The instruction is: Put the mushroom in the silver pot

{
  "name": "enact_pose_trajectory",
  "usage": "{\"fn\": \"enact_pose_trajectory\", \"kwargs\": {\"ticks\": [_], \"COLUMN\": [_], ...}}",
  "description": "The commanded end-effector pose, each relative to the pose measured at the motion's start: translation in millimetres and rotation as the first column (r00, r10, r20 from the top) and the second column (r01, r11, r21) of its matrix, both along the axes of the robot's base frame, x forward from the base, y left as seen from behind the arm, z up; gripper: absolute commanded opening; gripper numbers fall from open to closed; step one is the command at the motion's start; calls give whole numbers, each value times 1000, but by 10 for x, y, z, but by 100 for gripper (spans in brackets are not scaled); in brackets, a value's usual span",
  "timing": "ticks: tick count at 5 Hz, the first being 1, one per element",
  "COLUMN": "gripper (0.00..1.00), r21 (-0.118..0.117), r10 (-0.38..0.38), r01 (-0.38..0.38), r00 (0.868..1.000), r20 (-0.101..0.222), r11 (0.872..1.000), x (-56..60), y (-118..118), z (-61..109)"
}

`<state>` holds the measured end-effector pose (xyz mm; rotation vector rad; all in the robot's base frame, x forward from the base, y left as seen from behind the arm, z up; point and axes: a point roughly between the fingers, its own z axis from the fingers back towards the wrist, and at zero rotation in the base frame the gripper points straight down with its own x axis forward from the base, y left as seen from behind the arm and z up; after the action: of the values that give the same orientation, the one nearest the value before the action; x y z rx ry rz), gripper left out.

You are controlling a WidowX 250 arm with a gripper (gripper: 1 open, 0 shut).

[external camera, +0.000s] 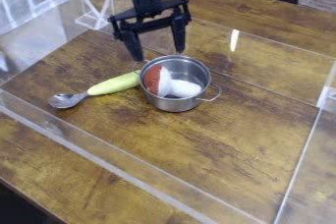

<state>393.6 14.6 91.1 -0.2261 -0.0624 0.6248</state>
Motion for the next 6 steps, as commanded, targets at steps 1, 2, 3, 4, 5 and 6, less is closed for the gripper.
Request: {"fn": "enact_pose_trajectory", "kwargs": {"ticks": [1, 2, 3, 4, 5, 6], "gripper": [100, 100, 100, 100, 100, 100], "r21": [24, 24, 33, 40, 47, 56], "r10": [-31, -56, -90, -56, -8, -20], "r01": [29, 54, 87, 51, 2, 14], "r00": [995, 992, 988, 991, 993, 994], "r20": [90, 112, 126, 124, 119, 111], "r11": [999, 998, 996, 998, 999, 998], "x": [50, 46, 20, 25, 45, -47], "y": [-58, -120, -175, -163, -124, -57], "z": [502, 738, 867, 922, 859, 798]}}
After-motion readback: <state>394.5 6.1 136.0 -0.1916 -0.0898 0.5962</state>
